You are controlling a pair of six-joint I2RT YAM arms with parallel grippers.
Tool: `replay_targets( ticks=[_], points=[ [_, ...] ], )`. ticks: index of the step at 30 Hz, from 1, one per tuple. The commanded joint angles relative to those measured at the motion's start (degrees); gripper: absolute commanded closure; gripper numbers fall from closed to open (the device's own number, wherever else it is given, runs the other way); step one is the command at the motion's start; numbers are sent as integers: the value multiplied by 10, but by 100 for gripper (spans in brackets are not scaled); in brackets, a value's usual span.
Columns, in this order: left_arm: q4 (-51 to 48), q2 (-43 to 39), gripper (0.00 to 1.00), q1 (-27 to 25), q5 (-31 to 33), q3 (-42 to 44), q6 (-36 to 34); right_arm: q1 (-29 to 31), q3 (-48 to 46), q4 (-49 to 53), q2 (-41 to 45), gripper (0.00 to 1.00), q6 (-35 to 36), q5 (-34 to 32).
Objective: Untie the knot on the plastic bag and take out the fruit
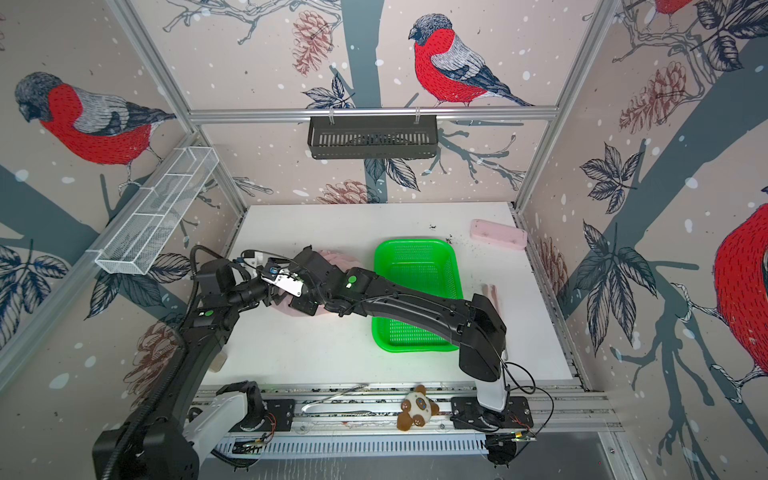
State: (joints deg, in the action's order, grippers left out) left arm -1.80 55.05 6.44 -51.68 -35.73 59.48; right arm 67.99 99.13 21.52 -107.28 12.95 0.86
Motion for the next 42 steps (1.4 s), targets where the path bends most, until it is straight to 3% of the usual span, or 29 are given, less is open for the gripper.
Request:
replay_targets(
  ticks=[1,4,13,22,26,32,34,37,42],
  points=[
    [79,-5,6,2,-31,6,50,2,-8,-37,13,92,40,18],
    [122,-8,6,2,-43,17,82,3,-8,-45,17,92,49,25],
    [111,1,11,2,-43,24,67,7,25,-63,-3,92,69,29],
    [154,16,60,2,-8,23,81,15,46,-61,-19,89,69,27],
    [196,3,77,2,14,38,110,20,44,-55,-16,76,58,7],
    [231,-54,89,2,87,76,150,22,25,-42,22,35,6,-53],
    [249,-92,92,2,126,104,178,22,1,-54,47,28,-24,-85],
    [254,-157,93,2,183,141,209,22,-49,-94,88,24,-77,-120],
    [238,-237,94,2,243,182,238,15,-55,-92,90,29,-168,-130]
  ],
)
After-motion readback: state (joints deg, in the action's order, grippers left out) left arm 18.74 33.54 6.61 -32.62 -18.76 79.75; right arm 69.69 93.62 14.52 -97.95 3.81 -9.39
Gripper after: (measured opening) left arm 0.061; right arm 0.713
